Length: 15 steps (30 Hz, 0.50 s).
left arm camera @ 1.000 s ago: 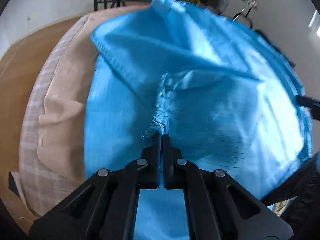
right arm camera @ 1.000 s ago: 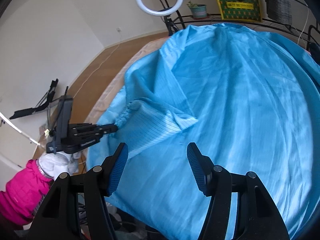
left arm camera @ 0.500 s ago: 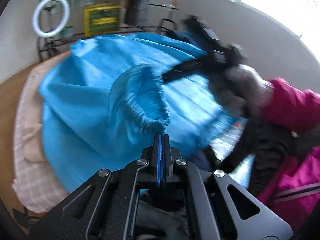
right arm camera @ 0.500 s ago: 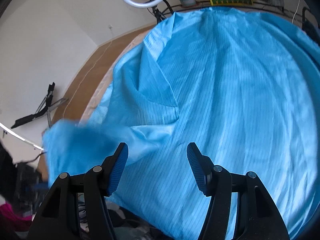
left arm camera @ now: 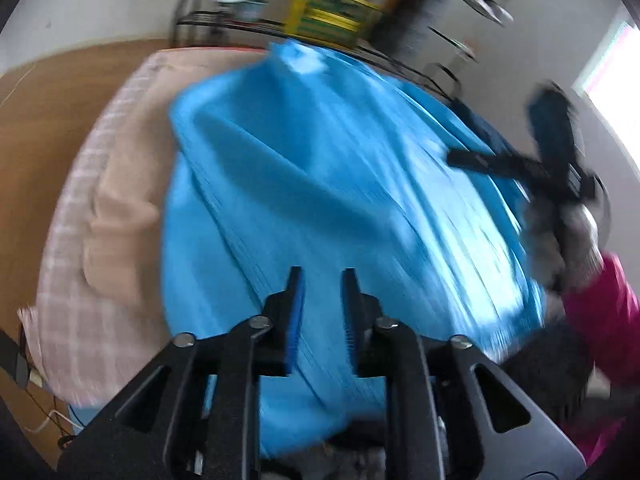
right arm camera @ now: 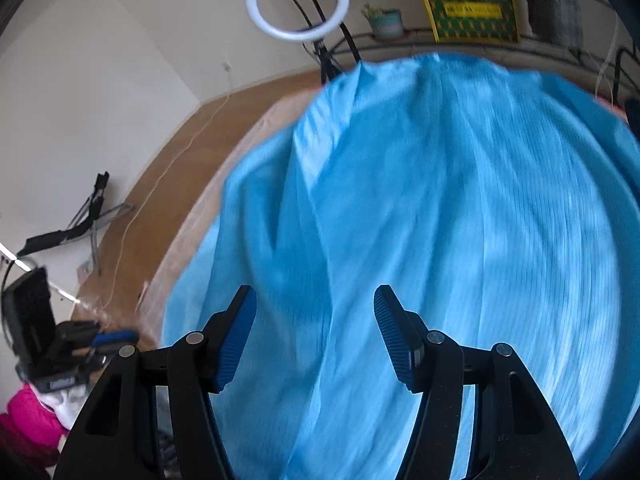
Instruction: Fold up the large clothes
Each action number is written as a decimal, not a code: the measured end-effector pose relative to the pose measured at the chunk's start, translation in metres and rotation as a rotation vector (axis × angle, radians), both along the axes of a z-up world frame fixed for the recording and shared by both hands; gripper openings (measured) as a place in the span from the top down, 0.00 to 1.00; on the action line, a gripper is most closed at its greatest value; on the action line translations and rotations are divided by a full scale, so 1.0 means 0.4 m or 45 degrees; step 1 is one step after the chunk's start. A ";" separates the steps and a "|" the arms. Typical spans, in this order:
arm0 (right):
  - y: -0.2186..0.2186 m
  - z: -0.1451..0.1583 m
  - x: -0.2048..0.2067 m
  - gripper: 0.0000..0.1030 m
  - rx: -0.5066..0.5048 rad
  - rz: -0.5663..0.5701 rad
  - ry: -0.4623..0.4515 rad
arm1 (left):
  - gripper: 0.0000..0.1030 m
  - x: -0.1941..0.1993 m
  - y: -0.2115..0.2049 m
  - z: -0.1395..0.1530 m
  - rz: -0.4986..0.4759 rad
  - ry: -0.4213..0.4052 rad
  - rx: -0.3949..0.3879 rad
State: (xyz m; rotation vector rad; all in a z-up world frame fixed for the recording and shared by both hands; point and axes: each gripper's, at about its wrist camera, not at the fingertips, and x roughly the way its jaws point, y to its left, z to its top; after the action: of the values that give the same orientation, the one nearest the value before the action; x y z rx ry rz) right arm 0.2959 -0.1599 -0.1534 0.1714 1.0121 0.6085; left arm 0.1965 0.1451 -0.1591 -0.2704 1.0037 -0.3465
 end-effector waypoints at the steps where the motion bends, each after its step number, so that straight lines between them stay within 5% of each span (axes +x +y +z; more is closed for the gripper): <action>1: 0.014 0.007 0.022 0.41 -0.018 0.002 -0.019 | 0.67 0.059 0.024 -0.011 0.050 0.021 -0.043; 7: 0.129 0.024 0.192 0.41 -0.078 0.014 -0.055 | 0.60 0.274 0.128 -0.097 0.289 0.051 0.029; 15: 0.358 0.027 0.375 0.41 -0.238 0.128 -0.136 | 0.60 0.389 0.229 -0.232 0.399 0.150 -0.137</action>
State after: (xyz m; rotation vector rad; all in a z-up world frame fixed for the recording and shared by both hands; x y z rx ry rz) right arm 0.4459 -0.0169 -0.1426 -0.0764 0.9723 0.6045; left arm 0.3519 0.2366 -0.2517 -0.5436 1.0409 -0.0996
